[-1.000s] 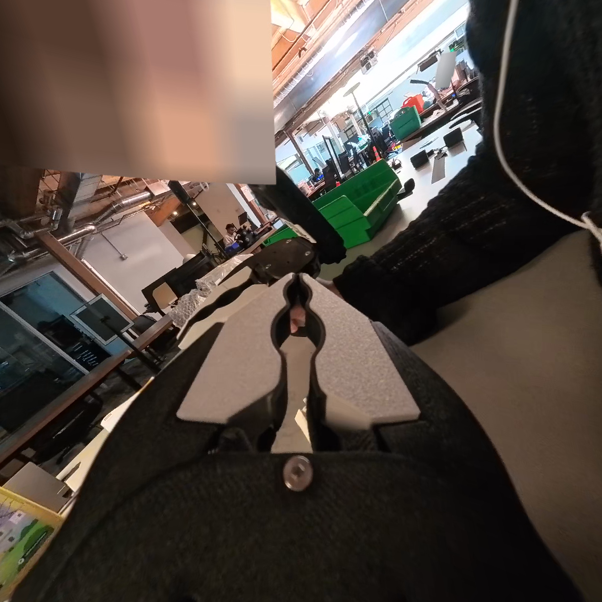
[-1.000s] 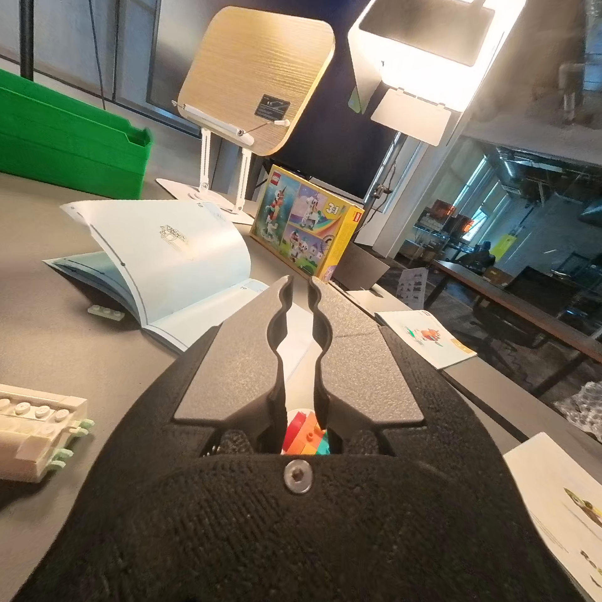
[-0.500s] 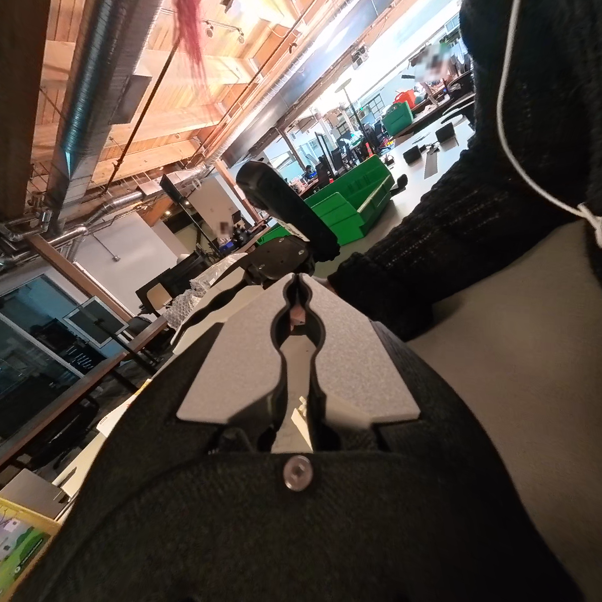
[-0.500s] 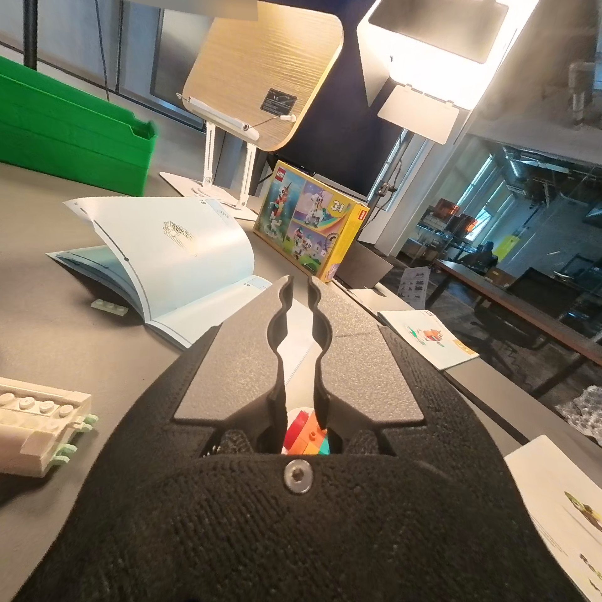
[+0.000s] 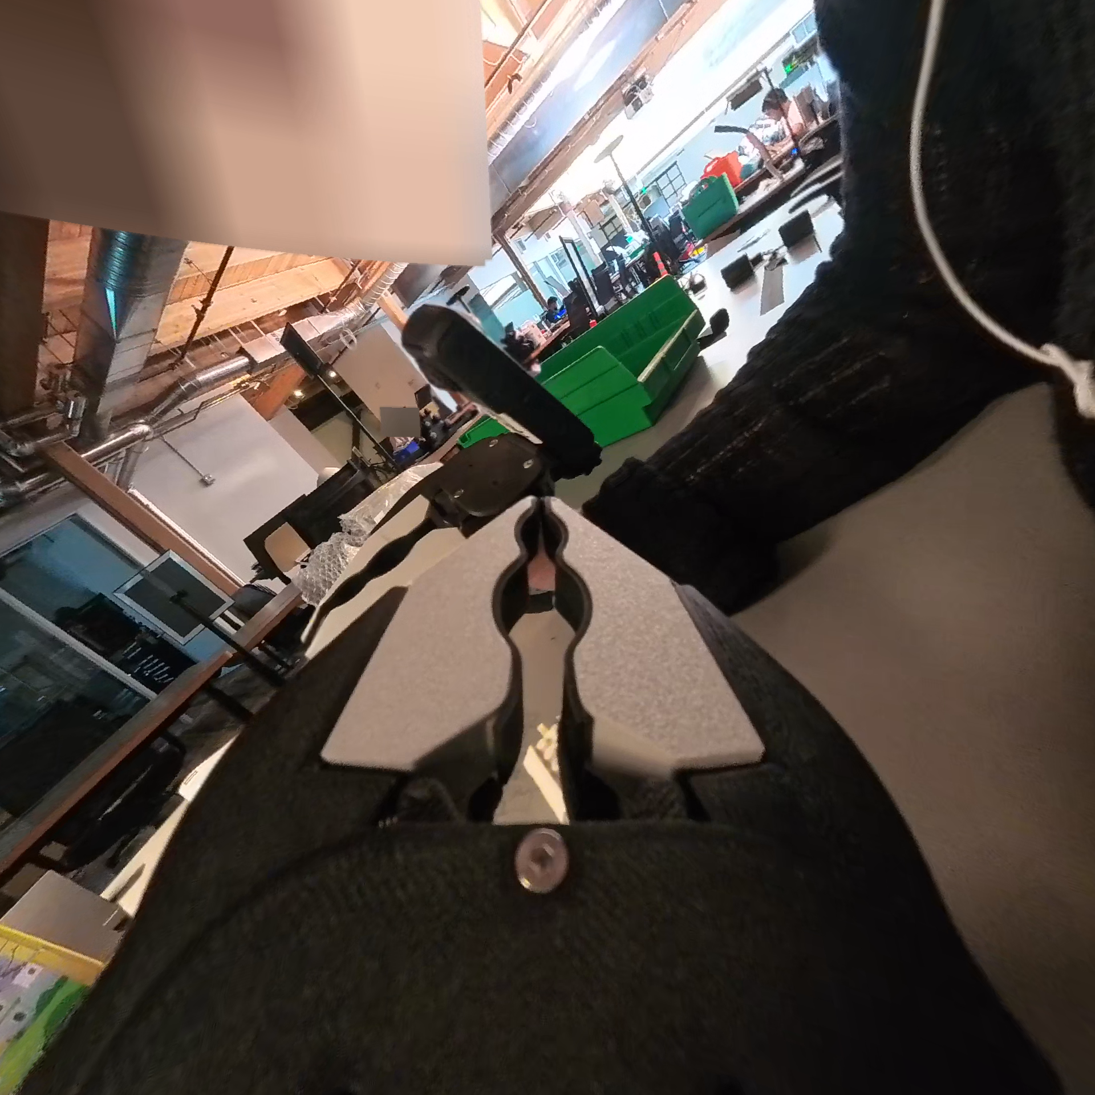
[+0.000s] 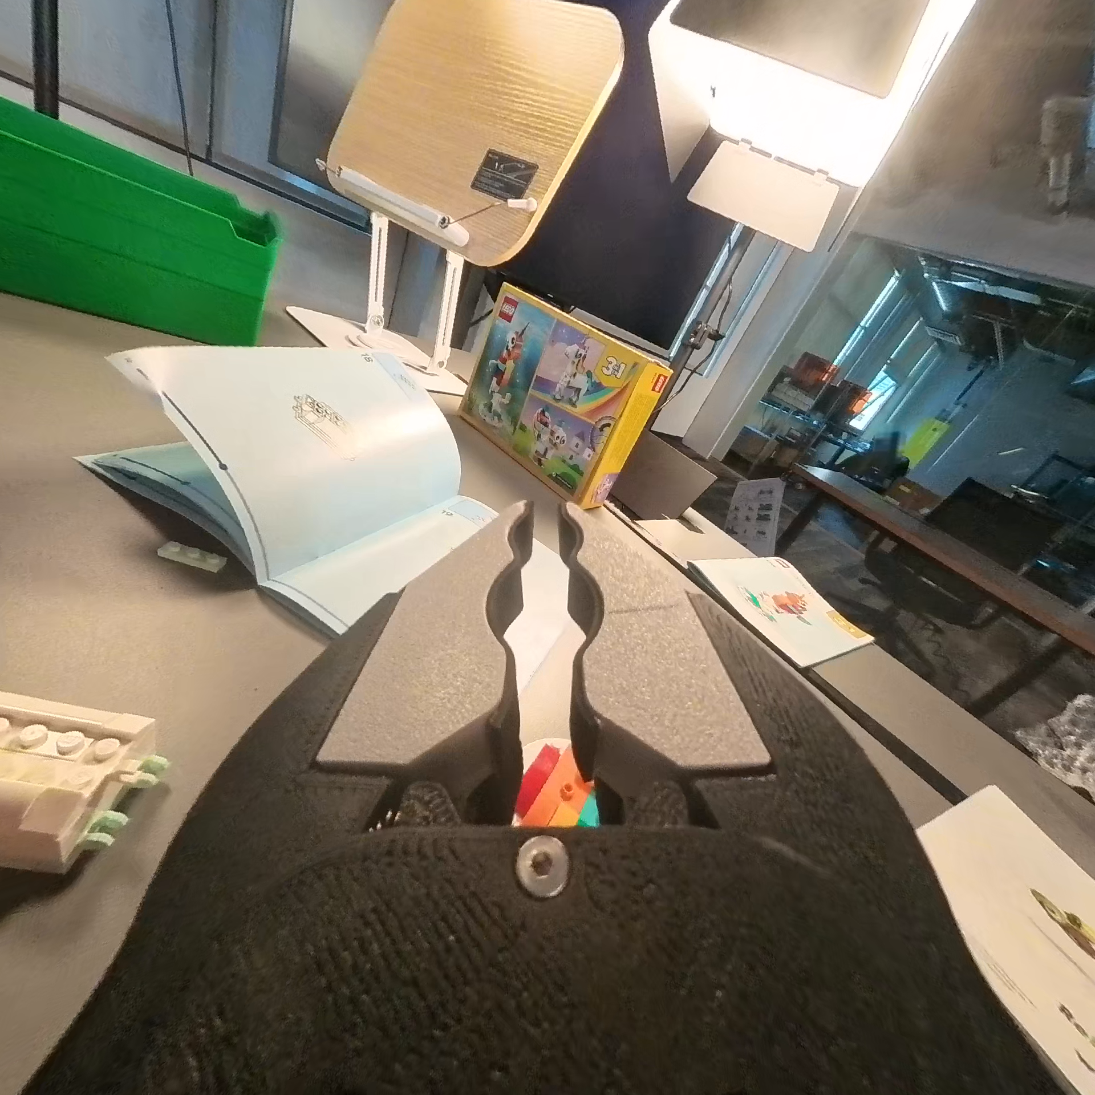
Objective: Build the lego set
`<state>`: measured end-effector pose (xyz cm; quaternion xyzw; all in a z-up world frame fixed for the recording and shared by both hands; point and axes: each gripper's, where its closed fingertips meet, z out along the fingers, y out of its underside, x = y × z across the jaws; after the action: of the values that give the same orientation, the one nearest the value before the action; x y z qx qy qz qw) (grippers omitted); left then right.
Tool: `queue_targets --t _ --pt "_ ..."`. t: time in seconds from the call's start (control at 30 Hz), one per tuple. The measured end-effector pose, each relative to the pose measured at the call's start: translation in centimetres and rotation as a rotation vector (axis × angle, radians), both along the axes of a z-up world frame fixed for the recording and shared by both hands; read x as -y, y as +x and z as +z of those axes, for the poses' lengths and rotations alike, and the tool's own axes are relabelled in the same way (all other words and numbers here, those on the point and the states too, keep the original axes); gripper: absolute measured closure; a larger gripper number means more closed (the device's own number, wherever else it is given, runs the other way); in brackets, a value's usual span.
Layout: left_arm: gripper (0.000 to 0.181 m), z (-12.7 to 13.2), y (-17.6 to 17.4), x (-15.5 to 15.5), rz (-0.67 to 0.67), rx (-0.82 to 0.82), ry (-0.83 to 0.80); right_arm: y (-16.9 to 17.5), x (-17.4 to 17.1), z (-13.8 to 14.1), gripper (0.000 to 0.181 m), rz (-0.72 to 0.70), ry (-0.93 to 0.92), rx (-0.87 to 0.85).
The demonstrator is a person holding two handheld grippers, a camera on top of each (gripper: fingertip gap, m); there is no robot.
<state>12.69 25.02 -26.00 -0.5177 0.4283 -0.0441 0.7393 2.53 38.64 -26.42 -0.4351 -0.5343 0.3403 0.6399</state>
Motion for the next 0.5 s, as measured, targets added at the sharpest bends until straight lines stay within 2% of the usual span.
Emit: queue_targets --t 0.2,0.33,0.43,0.5 --pt "0.181 -0.1 0.0 -0.1 0.025 -0.038 0.027 0.0 -0.2 -0.2 0.175 -0.008 0.009 0.012" --pt "0.181 0.9 -1.0 -0.5 0.081 -0.012 0.053 0.1 -0.1 -0.4 0.175 -0.008 0.024 0.026" --pt "0.174 3.0 -2.9 -0.5 0.188 0.007 0.092 0.4 -0.3 -0.5 0.175 -0.032 0.044 0.034" --pt "0.161 4.8 -5.1 0.3 0.310 0.003 0.098 0.6 -0.6 -0.4 0.175 -0.054 0.054 0.034"
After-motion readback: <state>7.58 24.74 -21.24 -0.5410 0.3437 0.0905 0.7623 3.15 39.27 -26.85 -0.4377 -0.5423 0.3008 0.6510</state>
